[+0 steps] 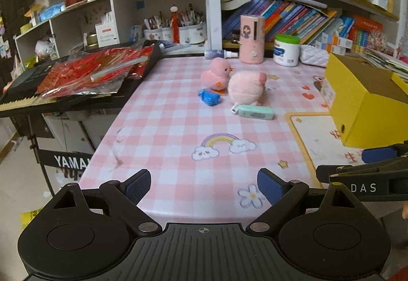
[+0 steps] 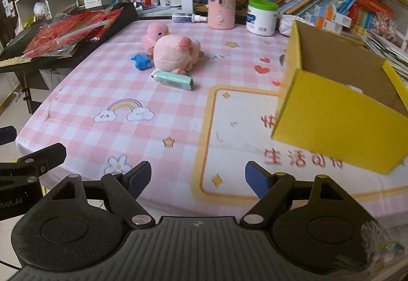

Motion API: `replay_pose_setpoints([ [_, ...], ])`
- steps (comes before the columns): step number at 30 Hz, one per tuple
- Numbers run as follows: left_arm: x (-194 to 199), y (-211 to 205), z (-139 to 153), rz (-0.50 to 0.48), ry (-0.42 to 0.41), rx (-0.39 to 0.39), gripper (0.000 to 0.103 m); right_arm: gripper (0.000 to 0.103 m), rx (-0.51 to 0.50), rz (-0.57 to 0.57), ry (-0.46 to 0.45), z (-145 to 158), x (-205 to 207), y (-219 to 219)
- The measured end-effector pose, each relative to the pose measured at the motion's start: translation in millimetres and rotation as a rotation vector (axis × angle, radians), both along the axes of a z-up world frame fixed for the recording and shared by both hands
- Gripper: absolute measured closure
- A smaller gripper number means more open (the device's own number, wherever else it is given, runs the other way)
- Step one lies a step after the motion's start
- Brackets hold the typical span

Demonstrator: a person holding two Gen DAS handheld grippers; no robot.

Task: Organize objects
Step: 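Withdraw both tools from the box toward the plush toys, then grasp the pink plush pig with the right tool while the left tool grasps the mint-green tube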

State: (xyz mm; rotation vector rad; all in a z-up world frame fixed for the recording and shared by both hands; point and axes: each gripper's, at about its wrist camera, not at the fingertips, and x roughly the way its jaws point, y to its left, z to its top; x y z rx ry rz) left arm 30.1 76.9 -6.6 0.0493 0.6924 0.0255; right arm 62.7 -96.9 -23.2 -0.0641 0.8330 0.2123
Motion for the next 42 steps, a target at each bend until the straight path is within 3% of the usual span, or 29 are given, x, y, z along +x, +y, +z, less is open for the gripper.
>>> replay_pose_setpoints([
  [15,71.7,2.5,-4.7,0.059,0.037,0.009,0.010,0.023,0.000,0.078,0.021,-1.2,91.7,15.9],
  [28,114.3,-1.3,-8.2,0.074,0.066,0.018,0.010,0.023,0.010,0.103,0.028,-3.3,146.8,18.5],
  [42,152.3,-26.4,-22.1,-0.017,0.114,-0.030,0.011,0.023,0.052,0.075,-0.043,14.4,189.0,8.7],
])
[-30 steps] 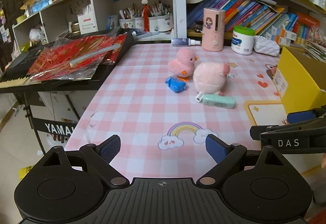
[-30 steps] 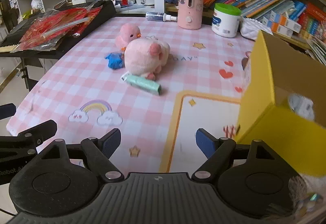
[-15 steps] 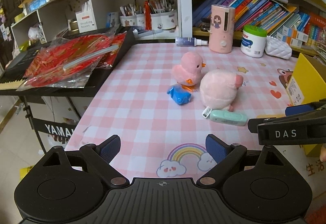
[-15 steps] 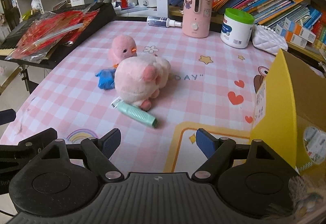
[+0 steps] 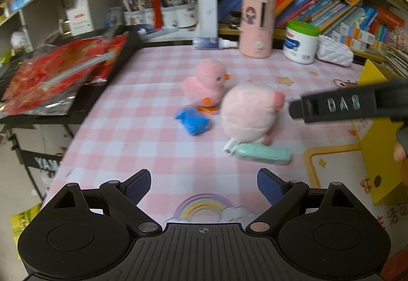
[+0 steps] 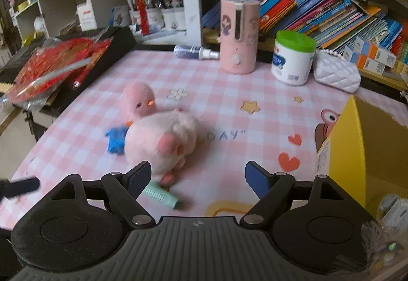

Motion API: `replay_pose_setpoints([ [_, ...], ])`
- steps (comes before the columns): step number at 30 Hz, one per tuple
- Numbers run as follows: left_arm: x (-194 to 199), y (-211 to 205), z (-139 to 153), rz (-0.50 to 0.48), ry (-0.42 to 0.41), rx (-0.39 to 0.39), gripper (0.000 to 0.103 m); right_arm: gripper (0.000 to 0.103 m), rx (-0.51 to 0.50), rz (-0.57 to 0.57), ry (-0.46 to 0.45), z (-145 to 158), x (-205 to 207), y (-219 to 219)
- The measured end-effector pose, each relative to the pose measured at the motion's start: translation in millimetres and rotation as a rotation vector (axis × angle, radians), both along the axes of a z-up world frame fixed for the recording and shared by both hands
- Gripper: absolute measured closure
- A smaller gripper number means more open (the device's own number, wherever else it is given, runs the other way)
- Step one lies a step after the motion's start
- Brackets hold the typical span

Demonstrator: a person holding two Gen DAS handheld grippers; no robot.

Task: Organize objects
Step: 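Grasp the pink plush pig with the right tool while the left tool grasps the mint-green tube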

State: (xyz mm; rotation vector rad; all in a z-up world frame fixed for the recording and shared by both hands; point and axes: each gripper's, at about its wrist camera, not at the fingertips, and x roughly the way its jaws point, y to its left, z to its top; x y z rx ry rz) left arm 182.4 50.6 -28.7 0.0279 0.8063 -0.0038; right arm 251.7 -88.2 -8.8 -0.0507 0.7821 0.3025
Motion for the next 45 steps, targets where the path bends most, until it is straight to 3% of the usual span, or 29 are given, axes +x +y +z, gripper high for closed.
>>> replay_pose_setpoints([
  [9,33.5,-36.2,-23.3,-0.111,0.011,-0.016,0.013,0.020,0.056,-0.043,-0.012,12.3,22.0,-17.0],
  [16,49.5,-47.3,-34.2,-0.127,0.038,-0.064,0.016,0.019,0.051,-0.032,-0.014,12.2,29.5,-21.6],
  [20,57.2,-51.2,-40.8,-0.132,0.045,-0.051,0.017,0.019,0.048,-0.020,-0.006,10.0,35.3,-21.8],
  [23,63.7,-49.5,-45.2,-0.120,0.060,-0.077,0.029,0.018,0.045,-0.003,-0.002,8.5,38.7,-19.3],
  [27,63.2,-48.6,-46.6,-0.124,0.056,-0.070,0.034,0.015,0.047,0.028,0.005,6.5,41.3,-13.3],
  [32,44.7,-32.1,-34.6,-0.095,0.033,-0.080,0.034,0.009,0.061,0.058,0.024,2.9,44.4,-2.2],
  [37,23.1,-5.3,-28.3,0.003,0.045,-0.095,0.034,0.000,0.078,0.093,0.062,-5.8,49.0,18.7],
  [45,1.0,23.3,-13.8,0.112,0.034,-0.094,0.034,0.000,0.033,0.095,0.068,-29.3,60.6,64.2],
])
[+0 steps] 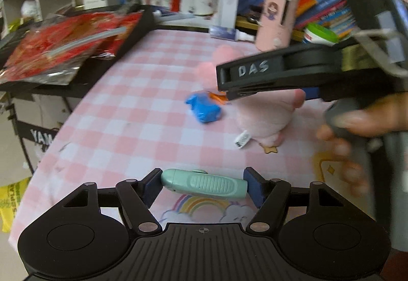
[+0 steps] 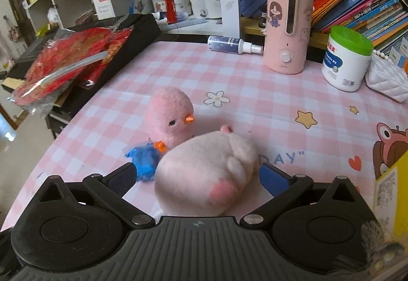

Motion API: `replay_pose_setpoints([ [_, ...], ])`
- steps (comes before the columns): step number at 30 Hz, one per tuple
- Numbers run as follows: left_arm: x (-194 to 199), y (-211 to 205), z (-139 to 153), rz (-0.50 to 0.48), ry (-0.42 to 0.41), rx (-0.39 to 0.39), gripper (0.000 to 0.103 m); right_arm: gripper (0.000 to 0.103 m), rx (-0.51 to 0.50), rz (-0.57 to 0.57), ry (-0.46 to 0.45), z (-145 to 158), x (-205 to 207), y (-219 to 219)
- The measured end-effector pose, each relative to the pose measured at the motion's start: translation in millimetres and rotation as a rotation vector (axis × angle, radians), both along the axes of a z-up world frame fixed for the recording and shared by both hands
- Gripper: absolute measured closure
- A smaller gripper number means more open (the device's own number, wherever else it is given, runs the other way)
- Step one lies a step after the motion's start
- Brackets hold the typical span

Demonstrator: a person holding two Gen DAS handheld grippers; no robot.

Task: Organize objects
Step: 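Grasp the pink plush pig with the right tool while the left tool grasps the mint-green tube, then carry the plush pig and green tube over the yellow box with both tools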

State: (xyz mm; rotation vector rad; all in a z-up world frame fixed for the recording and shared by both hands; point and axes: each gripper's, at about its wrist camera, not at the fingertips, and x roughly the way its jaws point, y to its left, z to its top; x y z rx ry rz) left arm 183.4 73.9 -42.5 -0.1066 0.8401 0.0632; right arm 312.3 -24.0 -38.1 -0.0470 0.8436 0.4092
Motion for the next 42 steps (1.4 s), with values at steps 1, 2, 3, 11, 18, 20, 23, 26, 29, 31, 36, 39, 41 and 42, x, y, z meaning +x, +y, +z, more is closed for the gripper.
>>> replay_pose_setpoints([
  [1,-3.9,2.2,2.2,0.010,-0.003,-0.001,0.034,0.000,-0.012,-0.005,-0.004,-3.1,2.5,3.2],
  [2,-6.5,4.9,4.2,0.018,-0.006,-0.001,0.034,0.000,-0.028,-0.009,-0.008,-6.5,4.6,7.0],
  [3,-9.1,6.7,5.7,0.024,-0.008,-0.001,0.034,0.000,-0.055,-0.011,-0.012,-10.6,6.5,11.8],
  [11,-29.7,20.8,25.7,0.059,-0.073,-0.011,0.034,0.031,-0.090,0.000,-0.023,-14.8,5.2,8.3],
  [18,-47.2,26.7,42.0,0.047,-0.140,-0.021,0.034,0.031,-0.022,0.025,-0.084,26.4,-41.4,-15.8],
  [20,-54.6,26.0,44.8,0.035,-0.153,-0.027,0.034,0.031,-0.012,0.029,-0.104,36.0,-56.6,-23.7],
  [23,-67.0,25.2,49.4,0.017,-0.175,-0.030,0.034,0.031,-0.009,0.033,-0.133,48.6,-82.2,-35.0],
  [26,-79.1,24.2,52.9,-0.004,-0.196,-0.025,0.034,0.031,-0.004,0.020,-0.152,55.9,-107.3,-46.3],
  [29,-91.3,22.1,54.6,-0.029,-0.207,-0.025,0.034,0.030,-0.016,-0.012,-0.164,54.0,-132.5,-52.7],
  [31,-99.2,20.9,54.0,-0.044,-0.206,-0.024,0.034,0.030,-0.033,-0.011,-0.157,49.9,-147.6,-52.6],
  [36,-127.1,18.8,53.4,-0.075,-0.201,-0.027,0.034,0.030,-0.040,-0.023,-0.140,46.3,-179.6,-55.2],
  [39,-143.4,18.1,53.8,-0.086,-0.200,-0.035,0.034,0.030,-0.045,-0.033,-0.127,44.3,-199.3,-57.0],
  [41,-152.8,16.0,54.4,-0.101,-0.200,-0.038,0.034,0.030,-0.048,-0.041,-0.118,43.2,-212.6,-59.3],
  [42,-157.3,14.4,54.1,-0.111,-0.198,-0.040,0.034,0.030,-0.050,-0.047,-0.117,42.6,-219.3,-61.0],
])
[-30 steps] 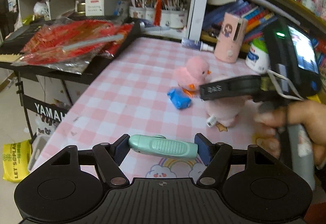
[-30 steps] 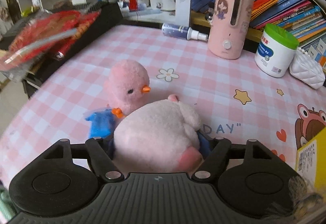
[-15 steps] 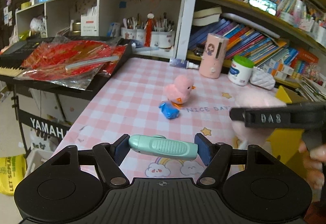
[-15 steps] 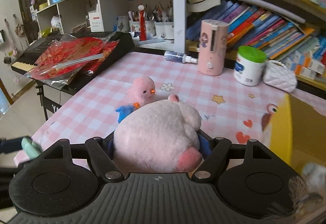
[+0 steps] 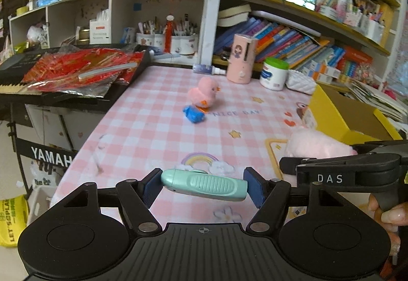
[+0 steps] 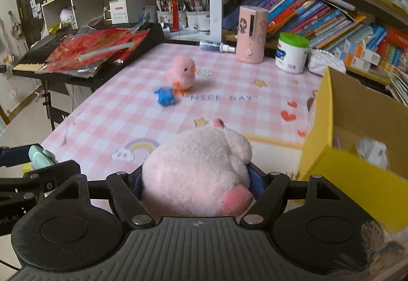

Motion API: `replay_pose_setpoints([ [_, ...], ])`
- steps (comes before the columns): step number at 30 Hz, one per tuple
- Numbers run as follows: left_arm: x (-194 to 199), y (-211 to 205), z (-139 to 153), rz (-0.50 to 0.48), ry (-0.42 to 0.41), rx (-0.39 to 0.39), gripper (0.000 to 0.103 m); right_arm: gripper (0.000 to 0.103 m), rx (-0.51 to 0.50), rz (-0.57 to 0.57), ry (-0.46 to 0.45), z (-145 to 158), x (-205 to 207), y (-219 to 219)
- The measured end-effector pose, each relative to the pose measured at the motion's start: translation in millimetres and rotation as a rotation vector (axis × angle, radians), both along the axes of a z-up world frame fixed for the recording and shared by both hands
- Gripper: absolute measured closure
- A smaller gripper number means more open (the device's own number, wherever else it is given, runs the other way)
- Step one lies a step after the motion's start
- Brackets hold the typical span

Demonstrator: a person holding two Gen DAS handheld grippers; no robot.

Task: Organize objects
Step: 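Carry the plush pig and green tube over the yellow box with both tools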

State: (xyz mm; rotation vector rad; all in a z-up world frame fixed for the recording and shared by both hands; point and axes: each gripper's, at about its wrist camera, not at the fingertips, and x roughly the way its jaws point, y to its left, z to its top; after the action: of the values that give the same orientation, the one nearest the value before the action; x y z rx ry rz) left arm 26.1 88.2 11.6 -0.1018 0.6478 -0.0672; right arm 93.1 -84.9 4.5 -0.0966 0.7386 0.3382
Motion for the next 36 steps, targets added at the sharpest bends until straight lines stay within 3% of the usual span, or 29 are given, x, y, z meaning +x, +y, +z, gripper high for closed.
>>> replay_pose_setpoints([
  [8,-26.9,-21.1,-8.3,-0.105,0.032,0.006,0.034,0.030,0.001,-0.076,0.022,-9.4,-51.1,-22.7],
  [19,-42.2,-71.5,-12.6,-0.321,0.043,0.027,0.034,0.030,0.029,-0.290,0.053,-19.0,-108.4,-78.2],
  [28,-45.3,-117.6,-12.0,-0.491,0.029,0.038,0.034,0.030,0.034,-0.457,0.057,-18.6,-139.2,-123.2],
  [36,-41.9,-147.0,-10.8,-0.571,0.024,0.040,0.034,0.030,0.041,-0.547,0.060,-17.8,-152.6,-152.6],
])
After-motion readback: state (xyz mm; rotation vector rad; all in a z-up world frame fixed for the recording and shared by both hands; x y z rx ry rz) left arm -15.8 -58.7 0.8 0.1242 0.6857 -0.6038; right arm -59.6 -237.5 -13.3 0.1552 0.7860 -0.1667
